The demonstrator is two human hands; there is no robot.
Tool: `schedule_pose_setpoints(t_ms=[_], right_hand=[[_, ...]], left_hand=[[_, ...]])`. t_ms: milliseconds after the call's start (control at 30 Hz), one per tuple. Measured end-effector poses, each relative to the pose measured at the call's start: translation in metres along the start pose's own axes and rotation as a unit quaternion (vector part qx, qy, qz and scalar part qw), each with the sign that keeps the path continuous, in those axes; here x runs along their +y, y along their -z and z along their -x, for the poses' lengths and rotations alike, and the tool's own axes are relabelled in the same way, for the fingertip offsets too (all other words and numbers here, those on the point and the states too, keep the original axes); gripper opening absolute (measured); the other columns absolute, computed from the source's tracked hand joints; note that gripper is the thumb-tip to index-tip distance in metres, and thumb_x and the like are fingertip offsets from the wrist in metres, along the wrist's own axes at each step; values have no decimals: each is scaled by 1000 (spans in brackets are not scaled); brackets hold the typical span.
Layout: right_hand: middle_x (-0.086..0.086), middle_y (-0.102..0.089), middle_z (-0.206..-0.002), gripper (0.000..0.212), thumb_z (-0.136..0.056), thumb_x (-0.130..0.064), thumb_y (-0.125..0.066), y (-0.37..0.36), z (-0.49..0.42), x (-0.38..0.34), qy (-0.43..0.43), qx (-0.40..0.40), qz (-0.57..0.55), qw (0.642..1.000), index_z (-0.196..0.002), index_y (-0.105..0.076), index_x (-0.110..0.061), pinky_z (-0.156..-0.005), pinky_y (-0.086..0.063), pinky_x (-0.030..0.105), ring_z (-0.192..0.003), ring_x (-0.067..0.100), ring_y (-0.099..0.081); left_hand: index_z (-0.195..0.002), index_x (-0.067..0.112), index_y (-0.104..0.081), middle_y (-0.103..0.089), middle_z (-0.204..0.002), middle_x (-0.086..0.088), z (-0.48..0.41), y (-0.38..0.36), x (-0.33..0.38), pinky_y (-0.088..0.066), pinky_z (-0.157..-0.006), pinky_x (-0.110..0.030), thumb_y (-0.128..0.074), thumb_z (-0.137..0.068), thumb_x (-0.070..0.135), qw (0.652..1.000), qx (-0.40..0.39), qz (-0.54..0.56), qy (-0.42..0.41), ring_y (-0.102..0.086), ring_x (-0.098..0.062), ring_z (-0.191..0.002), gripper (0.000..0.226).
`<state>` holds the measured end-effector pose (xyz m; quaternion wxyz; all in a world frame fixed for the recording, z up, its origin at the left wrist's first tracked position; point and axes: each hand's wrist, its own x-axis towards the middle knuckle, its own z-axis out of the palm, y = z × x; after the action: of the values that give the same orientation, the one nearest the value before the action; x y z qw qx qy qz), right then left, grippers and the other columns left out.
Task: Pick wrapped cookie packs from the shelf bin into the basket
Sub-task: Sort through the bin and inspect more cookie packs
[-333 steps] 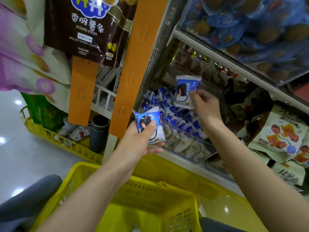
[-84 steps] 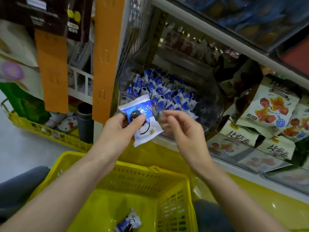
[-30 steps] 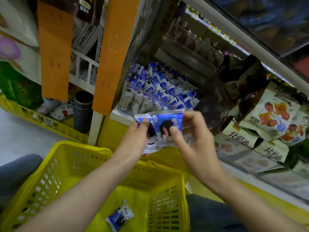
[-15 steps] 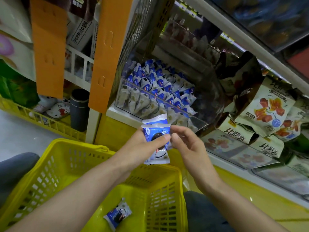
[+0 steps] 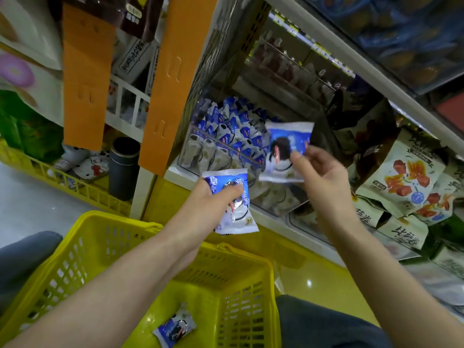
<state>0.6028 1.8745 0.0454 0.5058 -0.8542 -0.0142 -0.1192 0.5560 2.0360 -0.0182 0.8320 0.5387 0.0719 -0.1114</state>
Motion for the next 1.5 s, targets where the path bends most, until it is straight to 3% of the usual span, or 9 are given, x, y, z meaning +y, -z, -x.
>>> schedule_pose_setpoints(t_ms=[100,200,267,633,800,900,1167,1333,1500], right_hand=[[-9,-61,-88,27,-90,-26,-58,-8,-42,1,22,76,42,996,-113,-56,-14,-62,-44,4,-74,-3,-59],[5,-63,-100,36,-90,-28,-57,-21,-86,9,7,132,80,988,-117,-54,-4,-77,-47,25,-88,16,-59],[8,-63,-96,30,-91,-27,-57,-29,-111,16,6,144,132,981,-106,-60,-2,-65,-41,22,-84,16,-57],[8,-58,-83,11,-87,-18,-63,-49,-140,37,2,-13,314,949,-86,-55,-11,-71,-44,30,-77,18,-55],[-2,-47,-63,28,-85,-20,-65,-47,-144,35,-24,-69,393,916,-64,-47,-17,-50,-32,20,-59,11,-47],[-1,-53,-68,11,-89,-20,-60,-50,-147,34,-38,-76,339,937,-84,-59,-10,-60,-44,24,-62,11,-52],[13,-61,-112,30,-98,-22,-41,-54,-144,27,-42,-123,322,938,-121,-56,-8,-79,-39,28,-93,21,-57],[6,-57,-118,35,-99,-28,-38,-50,-111,14,8,-104,314,944,-128,-50,-12,-81,-36,23,-93,9,-48],[-6,-62,-99,20,-97,-21,-44,-33,-40,0,149,-17,156,976,-108,-60,-18,-72,-41,6,-90,2,-56]], left_hand=[[-96,19,-63,-73,-76,5,-1,0,3,-52,-76,-31,-58,-88,18,1000,21,20,11,-68,-9,-73,9],[-105,23,-58,-71,-98,-3,0,1,5,-49,-94,-41,-59,-89,23,1000,17,0,7,-66,-19,-95,16],[-102,26,-57,-70,-103,-11,1,1,8,-47,-97,-45,-58,-90,24,1000,14,-4,2,-65,-25,-100,13],[-105,25,-55,-66,-107,-16,1,0,18,-49,-94,-45,-57,-91,23,1000,9,-5,-17,-63,-31,-102,15],[-107,25,-54,-67,-107,-14,3,0,18,-51,-91,-42,-56,-91,22,1000,8,-8,-16,-63,-32,-101,16],[-104,29,-54,-68,-104,-5,3,1,16,-53,-87,-36,-56,-91,23,1000,10,-14,-17,-64,-25,-99,15],[-106,27,-53,-67,-96,8,4,-4,4,-46,-51,-5,-57,-91,21,1000,4,-22,-4,-64,6,-68,17],[-112,24,-54,-68,-102,6,6,-8,-3,-45,-54,-4,-57,-90,23,999,-3,-38,10,-65,-1,-85,22],[-100,22,-61,-73,-89,1,5,-10,-12,-51,-71,-25,-57,-89,24,997,-13,-39,71,-69,-14,-80,12]])
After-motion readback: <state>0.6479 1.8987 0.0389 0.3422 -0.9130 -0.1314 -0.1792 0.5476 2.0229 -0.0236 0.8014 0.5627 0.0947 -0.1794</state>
